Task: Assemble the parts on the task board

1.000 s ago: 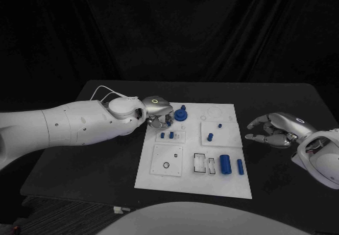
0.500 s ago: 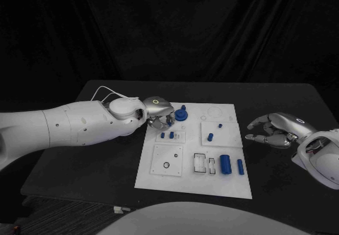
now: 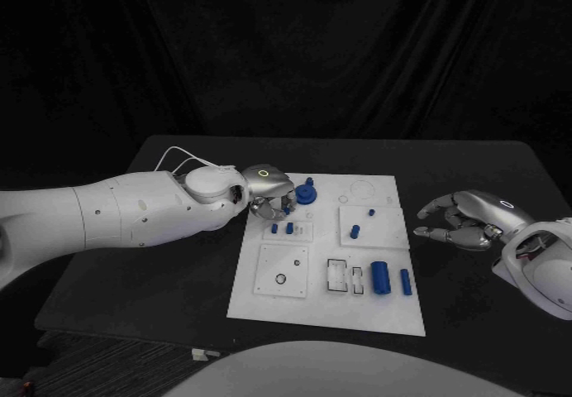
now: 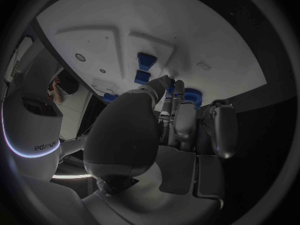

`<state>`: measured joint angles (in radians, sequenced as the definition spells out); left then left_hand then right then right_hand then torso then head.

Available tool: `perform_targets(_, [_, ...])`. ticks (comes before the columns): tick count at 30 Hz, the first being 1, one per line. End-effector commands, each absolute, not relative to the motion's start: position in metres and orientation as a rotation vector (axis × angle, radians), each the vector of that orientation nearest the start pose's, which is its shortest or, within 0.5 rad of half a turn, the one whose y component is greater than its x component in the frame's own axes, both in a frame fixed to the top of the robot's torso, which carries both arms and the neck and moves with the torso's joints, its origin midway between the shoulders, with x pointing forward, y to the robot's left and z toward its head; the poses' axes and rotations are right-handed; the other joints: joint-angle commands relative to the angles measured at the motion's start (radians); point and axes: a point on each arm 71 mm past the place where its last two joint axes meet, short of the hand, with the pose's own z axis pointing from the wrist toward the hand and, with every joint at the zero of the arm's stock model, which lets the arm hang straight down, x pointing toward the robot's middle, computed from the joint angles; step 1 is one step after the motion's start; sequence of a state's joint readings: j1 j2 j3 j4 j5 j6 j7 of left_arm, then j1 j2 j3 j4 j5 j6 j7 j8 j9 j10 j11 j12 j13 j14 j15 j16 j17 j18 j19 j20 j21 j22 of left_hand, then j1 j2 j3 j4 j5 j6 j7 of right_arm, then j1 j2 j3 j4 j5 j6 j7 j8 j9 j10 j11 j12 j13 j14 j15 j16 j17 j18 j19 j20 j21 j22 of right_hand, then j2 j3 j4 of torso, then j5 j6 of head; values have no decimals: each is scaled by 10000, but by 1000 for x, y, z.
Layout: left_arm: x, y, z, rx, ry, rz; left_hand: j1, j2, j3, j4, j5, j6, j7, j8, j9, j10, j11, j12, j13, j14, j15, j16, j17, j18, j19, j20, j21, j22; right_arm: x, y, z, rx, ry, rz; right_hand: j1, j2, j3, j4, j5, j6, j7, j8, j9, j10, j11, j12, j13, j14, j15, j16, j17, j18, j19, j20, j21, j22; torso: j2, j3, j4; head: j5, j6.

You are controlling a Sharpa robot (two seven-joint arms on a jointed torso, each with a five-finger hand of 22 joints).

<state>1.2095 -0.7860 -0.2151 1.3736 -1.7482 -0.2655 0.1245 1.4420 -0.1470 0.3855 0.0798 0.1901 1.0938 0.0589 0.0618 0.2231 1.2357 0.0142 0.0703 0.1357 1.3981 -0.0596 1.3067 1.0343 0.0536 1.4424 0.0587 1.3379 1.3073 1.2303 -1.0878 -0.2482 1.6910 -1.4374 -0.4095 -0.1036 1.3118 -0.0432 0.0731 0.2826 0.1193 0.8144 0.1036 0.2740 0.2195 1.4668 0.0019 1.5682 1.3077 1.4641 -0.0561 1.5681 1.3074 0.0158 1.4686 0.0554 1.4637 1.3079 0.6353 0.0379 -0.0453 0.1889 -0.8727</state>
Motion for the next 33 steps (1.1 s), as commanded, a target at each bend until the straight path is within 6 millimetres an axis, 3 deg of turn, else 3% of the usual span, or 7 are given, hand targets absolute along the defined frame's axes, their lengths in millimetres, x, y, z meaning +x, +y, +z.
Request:
perform_targets(1, [474,201,-253,6921,17370,-5836,-46,-109,63,-4,-109,-307,-76,-2,-84,-120,-52,-55,35,-129,-7,-97,-84,42,-105,-32,-122,1869,421,-274,-227,-980,17782,5413,56,82,-37,1,30,60,5,5,-10,1040,77,26,2631,1067,51,27,2634,136,419,46,-67,2241,0,0,-6,10,1])
perform_targets(5, [475,202,-254,6850,17483,-5685,-102,-163,54,8,-267,-519,-76,-3,-137,-275,-26,-66,86,-193,4,-147,-158,57,-158,-35,-210,1847,421,-274,-227,-978,17779,5412,56,82,-37,1,30,60,5,5,-10,1040,77,26,2631,1067,51,27,2634,136,419,46,-67,2241,1,-1,-2,-9,1])
perform_targets(11, [476,204,-253,6653,17309,-5545,-532,-348,-287,377,-1361,-1703,-462,30,-397,-700,100,-2,371,-281,92,-188,-227,60,-189,37,-280,1840,421,-274,-227,-966,17765,5406,66,87,-41,-1,31,65,6,1,-18,1040,78,26,2631,1067,52,27,2634,134,423,47,-60,2243,0,1,-3,-12,1])
perform_targets(19, [478,208,-248,6350,16712,-5501,-758,-465,-711,624,-1419,-1894,-513,39,-431,-798,146,100,524,-264,111,-155,-178,54,-171,47,-261,1849,421,-275,-227,-961,17736,5415,69,77,-48,-4,30,63,6,-3,-22,1040,78,26,2631,1067,53,27,2634,134,424,47,-58,2244,2,-2,-1,-18,1])
perform_targets(30, [480,222,-236,5990,15344,-5576,-418,-307,-798,650,-1415,-1857,-603,107,-416,-825,57,264,740,-339,76,-236,-320,92,-269,35,-437,1799,418,-277,-223,-869,17549,5458,108,56,-53,-26,45,67,3,-8,-32,1040,77,26,2631,1067,53,27,2634,138,416,48,-74,2239,1,-9,2,-24,1])
perform_targets(31, [481,225,-233,6006,15238,-5556,-405,-312,-802,654,-1413,-1851,-617,111,-415,-838,45,269,752,-379,74,-281,-395,105,-306,36,-500,1781,418,-277,-222,-864,17512,5469,122,51,-52,-34,52,69,1,-9,-34,1040,76,26,2631,1067,53,27,2634,140,412,48,-82,2236,2,-8,5,-13,1])
perform_targets(33, [485,232,-227,6125,15097,-5492,-451,-420,-935,844,-1426,-1817,-731,129,-409,-1193,0,217,847,-1149,100,-1108,-1613,272,-894,80,-1411,1516,418,-277,-216,-875,17375,5487,202,28,-48,-61,84,90,-1,-10,-47,1040,72,26,2631,1067,50,27,2634,151,388,48,-129,2221,4,-10,2,7,1])
